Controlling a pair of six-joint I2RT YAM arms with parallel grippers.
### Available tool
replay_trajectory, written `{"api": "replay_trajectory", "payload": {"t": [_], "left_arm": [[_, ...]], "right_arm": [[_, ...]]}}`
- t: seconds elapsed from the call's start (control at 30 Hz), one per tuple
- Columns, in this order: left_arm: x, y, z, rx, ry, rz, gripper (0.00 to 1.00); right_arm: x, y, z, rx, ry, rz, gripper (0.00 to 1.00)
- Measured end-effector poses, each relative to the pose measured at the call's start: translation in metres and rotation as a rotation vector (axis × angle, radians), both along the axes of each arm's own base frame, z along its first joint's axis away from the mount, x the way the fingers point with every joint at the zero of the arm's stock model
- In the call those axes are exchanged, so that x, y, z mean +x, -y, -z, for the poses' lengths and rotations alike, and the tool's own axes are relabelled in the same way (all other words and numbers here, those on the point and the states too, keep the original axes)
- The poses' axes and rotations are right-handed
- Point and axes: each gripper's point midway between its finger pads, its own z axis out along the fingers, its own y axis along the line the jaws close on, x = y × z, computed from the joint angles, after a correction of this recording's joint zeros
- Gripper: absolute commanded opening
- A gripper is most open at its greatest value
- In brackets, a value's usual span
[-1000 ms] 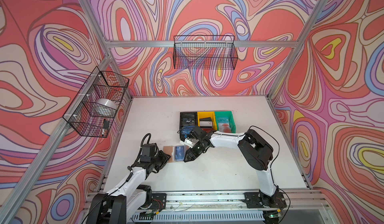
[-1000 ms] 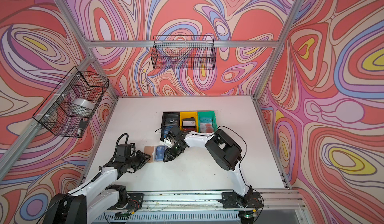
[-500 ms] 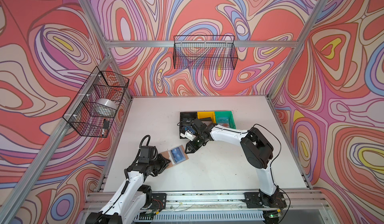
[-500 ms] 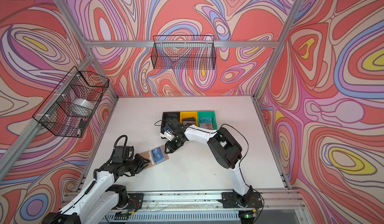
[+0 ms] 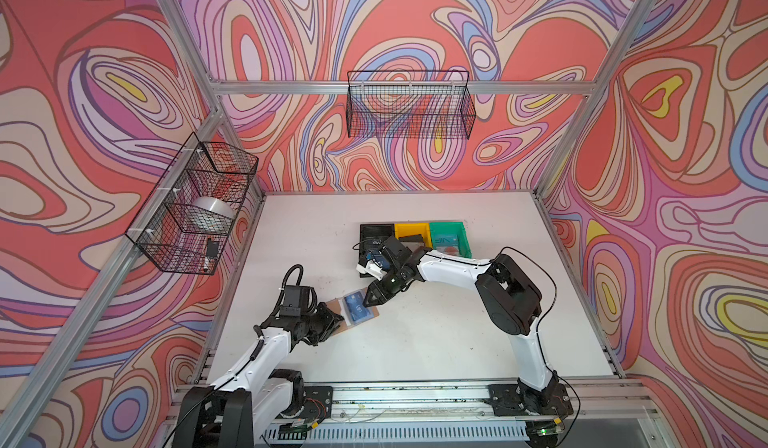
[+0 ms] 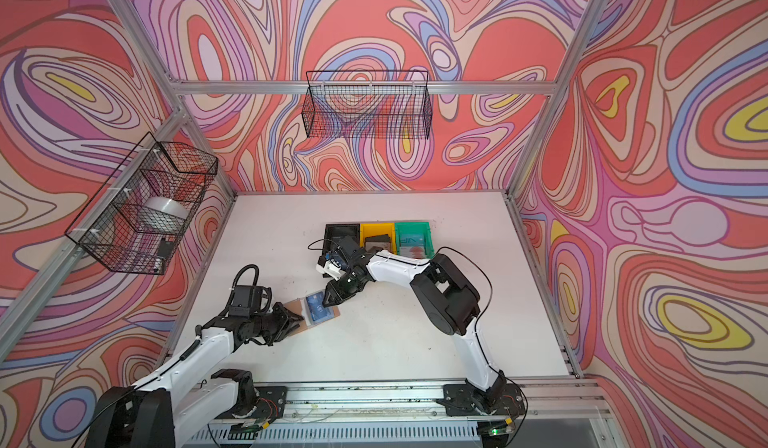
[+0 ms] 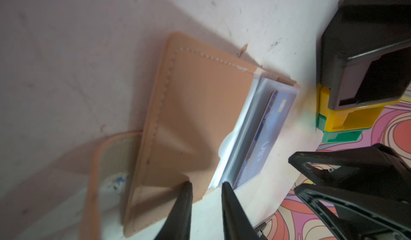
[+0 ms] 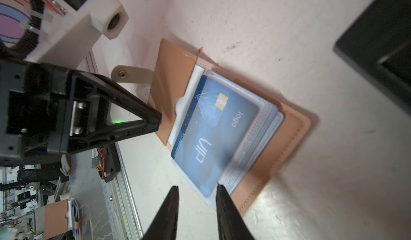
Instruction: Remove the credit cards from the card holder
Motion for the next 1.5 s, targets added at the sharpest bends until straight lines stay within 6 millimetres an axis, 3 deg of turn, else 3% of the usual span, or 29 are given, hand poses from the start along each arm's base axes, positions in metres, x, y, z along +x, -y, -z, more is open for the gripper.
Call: {"api": "replay_trajectory", "payload": {"t": [0.3, 0.8, 1.2, 1.5], "left_arm": [[0.012, 0.006, -0.011, -0.043, 0.064, 0.008, 0.27], [0.028, 0.014, 0.0, -0.109, 0.069, -0.003, 0.26], [0.036, 0.017, -0.013, -0.14, 0.125, -0.004, 0.26], [0.035, 0.016, -0.011, -0.136, 0.12, -0.003, 0.26]], "right_arm": [[0.003, -0.009, 0.017, 0.013, -0.046, 0.016, 0.25], [0.006, -0.011, 0.02, 0.018, -0.04, 0.027, 0.22], [0.008, -0.009, 0.021, 0.002, -0.018, 0.031, 0.21], [0.012, -0.006, 0.021, -0.021, 0.018, 0.04, 0.21]]}}
